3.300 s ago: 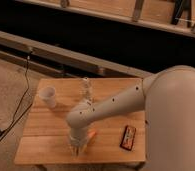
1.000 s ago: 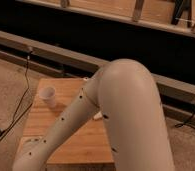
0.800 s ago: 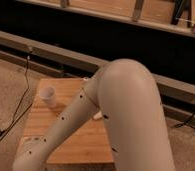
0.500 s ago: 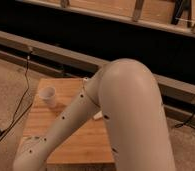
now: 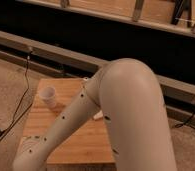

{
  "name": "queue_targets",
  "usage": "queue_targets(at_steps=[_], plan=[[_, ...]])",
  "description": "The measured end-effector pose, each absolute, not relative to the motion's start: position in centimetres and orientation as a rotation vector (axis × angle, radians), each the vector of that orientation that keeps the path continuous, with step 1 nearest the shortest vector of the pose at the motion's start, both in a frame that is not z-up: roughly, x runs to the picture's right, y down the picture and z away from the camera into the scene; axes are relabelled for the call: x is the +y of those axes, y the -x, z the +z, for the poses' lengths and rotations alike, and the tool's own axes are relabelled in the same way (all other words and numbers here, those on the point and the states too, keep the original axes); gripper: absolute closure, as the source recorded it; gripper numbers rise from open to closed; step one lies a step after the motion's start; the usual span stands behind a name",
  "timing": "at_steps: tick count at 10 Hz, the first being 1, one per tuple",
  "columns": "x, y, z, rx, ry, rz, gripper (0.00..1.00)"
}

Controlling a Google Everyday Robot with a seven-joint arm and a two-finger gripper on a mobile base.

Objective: Drag the pepper across the table

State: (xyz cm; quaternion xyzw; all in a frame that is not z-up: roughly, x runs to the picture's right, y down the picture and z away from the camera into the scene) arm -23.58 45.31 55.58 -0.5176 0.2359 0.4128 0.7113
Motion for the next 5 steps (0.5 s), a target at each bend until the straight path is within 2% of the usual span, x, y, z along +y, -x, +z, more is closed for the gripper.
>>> queue_targets(at_steps=[5], plan=[[44.2, 23.0, 56.3, 0.529, 1.115, 0.968, 0.20]])
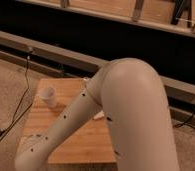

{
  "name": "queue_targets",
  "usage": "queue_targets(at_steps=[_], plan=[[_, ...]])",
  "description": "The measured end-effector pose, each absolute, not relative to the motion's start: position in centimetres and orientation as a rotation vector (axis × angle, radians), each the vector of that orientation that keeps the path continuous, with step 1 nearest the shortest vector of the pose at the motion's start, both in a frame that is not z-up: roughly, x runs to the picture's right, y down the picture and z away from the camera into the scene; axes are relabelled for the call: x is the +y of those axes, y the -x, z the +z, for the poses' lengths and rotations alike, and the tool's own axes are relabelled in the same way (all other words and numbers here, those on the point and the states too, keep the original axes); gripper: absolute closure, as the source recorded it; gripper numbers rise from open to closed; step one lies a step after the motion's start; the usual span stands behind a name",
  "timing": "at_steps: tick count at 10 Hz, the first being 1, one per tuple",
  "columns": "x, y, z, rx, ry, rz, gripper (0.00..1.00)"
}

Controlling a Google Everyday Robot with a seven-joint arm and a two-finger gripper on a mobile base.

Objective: Drag the pepper across the table

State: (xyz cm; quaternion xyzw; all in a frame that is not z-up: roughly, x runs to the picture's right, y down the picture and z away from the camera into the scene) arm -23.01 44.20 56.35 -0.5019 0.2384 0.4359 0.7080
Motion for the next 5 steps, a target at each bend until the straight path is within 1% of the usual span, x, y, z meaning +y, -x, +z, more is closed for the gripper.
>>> queue_targets(at_steps=[2, 5], plan=[[42.99, 22.77, 56.63, 0.515, 1.089, 1.001, 0.20], [43.06, 22.82, 56.60, 0.516, 1.089, 0.997, 0.20]])
